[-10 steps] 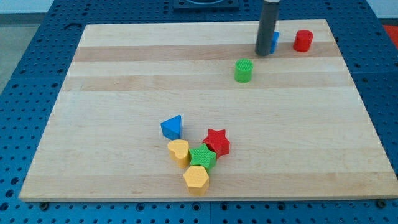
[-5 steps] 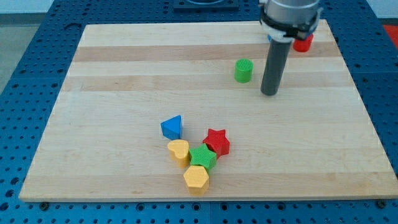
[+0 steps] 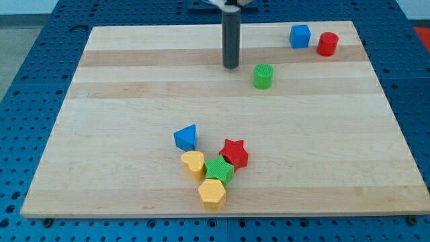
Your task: Slide the green circle to the red circle
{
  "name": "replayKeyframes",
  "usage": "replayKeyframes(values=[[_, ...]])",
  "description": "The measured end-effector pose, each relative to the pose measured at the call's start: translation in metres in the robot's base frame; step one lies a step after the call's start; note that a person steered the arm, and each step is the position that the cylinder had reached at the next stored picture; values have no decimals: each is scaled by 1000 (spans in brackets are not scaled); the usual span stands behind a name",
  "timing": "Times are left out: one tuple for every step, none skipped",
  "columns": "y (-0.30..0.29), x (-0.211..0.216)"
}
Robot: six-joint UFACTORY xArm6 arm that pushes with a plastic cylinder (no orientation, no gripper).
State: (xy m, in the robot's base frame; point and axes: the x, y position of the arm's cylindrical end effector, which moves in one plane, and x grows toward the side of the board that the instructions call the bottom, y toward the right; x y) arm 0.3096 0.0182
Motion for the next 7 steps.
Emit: replayKeyframes(values=[[-3, 13], [-3, 67], [-3, 72], [23, 71], [33, 68], [44, 64], [65, 45]])
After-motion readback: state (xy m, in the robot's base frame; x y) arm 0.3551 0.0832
